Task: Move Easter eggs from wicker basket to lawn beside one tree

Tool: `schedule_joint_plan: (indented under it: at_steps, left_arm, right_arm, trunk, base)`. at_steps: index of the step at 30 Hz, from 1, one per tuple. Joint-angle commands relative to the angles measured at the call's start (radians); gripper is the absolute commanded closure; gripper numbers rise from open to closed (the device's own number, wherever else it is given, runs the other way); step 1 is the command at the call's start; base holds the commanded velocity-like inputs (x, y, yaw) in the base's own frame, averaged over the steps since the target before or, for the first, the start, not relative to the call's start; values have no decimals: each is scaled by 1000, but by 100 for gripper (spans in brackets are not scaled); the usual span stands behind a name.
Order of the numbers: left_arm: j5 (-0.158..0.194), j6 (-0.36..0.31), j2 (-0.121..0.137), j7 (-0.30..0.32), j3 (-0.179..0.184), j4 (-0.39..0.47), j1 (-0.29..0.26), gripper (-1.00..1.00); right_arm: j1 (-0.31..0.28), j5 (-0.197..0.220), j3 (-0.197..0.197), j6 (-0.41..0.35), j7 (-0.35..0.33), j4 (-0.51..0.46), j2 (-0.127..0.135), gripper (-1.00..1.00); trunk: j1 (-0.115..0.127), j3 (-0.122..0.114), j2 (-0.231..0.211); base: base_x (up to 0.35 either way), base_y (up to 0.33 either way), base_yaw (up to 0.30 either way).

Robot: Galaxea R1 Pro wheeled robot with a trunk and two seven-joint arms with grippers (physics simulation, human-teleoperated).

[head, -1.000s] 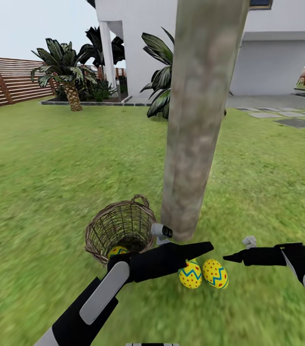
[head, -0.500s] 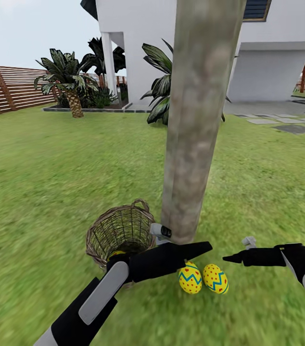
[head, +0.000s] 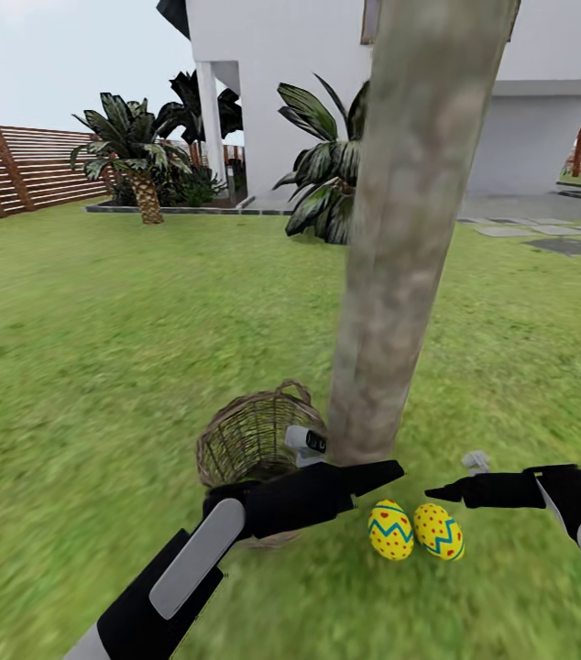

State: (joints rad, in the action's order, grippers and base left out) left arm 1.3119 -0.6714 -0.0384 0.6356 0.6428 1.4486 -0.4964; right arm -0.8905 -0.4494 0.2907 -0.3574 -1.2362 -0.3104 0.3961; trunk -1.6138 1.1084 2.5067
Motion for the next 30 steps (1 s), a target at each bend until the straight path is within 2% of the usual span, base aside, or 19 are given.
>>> schedule_joint_plan:
  at_steps: [1,10,16,20,30]
  left_arm:
    - [7,-7,0,0,0,-1,-1,-100]
    - [7,-6,0,-1,0,-1,-1,-100]
    - [7,-5,0,0,0,-1,0,-100]
    - [7,-5,-1,1,0,-1,0,-100]
    - [4,-7,-4,-2,0,-1,-1,-100]
  right_arm:
    - [-1,-8,8,-10,-6,-1,0,-100]
    - [-1,-7,8,-13,-12,-1,0,-100]
    - [-1,1,10,-14,-14,-1,1,-100]
    - [-1,27,10,-14,-13,-1,1,-100]
    - [-1,31,9,-14,-12,-1,0,-100]
  trunk:
    - [0,1,0]
    - [0,1,0]
    - [0,1,0]
    - [2,-15,-1]
    - [7,-53,-3]
  base:
    - [0,302,0]
    - [0,294,0]
    - [0,82,0]
    - [0,7,0]
    - [0,0,0]
